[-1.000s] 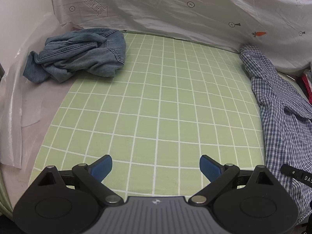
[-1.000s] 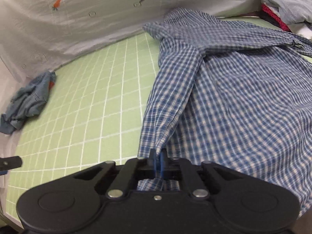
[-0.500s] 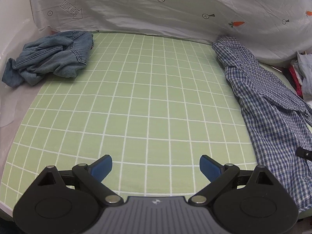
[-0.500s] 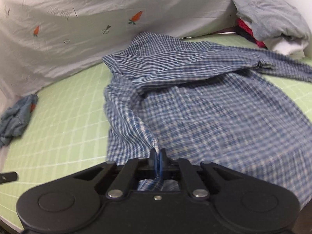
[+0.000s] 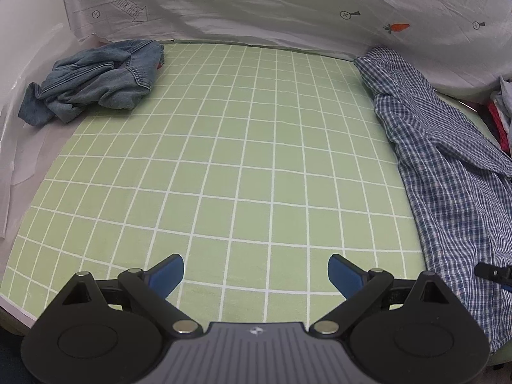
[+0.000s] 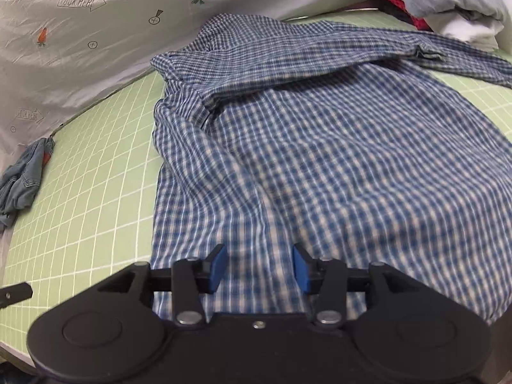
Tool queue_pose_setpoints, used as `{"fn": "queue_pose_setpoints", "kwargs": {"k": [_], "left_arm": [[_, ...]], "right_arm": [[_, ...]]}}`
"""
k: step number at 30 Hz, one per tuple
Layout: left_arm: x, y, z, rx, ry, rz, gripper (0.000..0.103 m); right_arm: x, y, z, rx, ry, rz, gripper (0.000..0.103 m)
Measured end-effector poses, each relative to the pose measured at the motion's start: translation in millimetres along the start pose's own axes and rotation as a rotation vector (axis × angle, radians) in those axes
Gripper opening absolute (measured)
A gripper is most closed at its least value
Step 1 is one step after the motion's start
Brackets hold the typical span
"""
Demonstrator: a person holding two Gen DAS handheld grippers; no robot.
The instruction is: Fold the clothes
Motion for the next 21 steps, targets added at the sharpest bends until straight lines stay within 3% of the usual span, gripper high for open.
{"fn": "queue_pose_setpoints", "kwargs": {"k": [1, 3, 10, 13, 15, 17, 21], "left_arm": [[-1.0, 2.5, -1.3, 0.013, 0.001, 0.001, 0.096], [-4.0, 3.3, -1.7, 0.034, 0.014, 0.008, 0.096], [-7.7, -22.3, -0.2, -0.016, 0.021, 0.036, 0.096], [-4.8, -33.6, -6.6, -0.034, 0.000, 0.030, 0.096], [-2.6, -39.4, -11.0, -0.027, -0.015, 0.024, 0.096], [-1.7, -45.5, -14.8, -0.010, -0.024, 0.018, 0.097], [-4.0, -57.9, -22.4, 0.036, -0.029, 0.003, 0.097]], "right_arm": [[1.8, 0.6, 2.0, 0.000, 0.001, -0.007, 0.040], [7.8, 0.0, 5.3, 0.021, -0.006, -0.011, 0.007], [16.3, -17.7, -1.3, 0.050, -0.046, 0.054, 0.006], [5.4, -21.1, 0.7, 0.112, -0.003, 0.120, 0.014], [5.9, -19.1, -0.3, 0.148, 0.006, 0.126, 0.033], [11.5, -20.6, -8.1, 0.135, -0.008, 0.079, 0.040], [23.9, -38.0, -36.9, 0.042, -0.057, -0.016, 0.064]]}}
Point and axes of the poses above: each gripper's, at about its wrist camera, not at the fingertips, and x roughly against the way its jaws point, y to its left, z to its underside, the point moved 9 cm from there along -x, roughly the way its jaws point, and after that the axes turned 10 degrees about y, right-handed, at the moved point
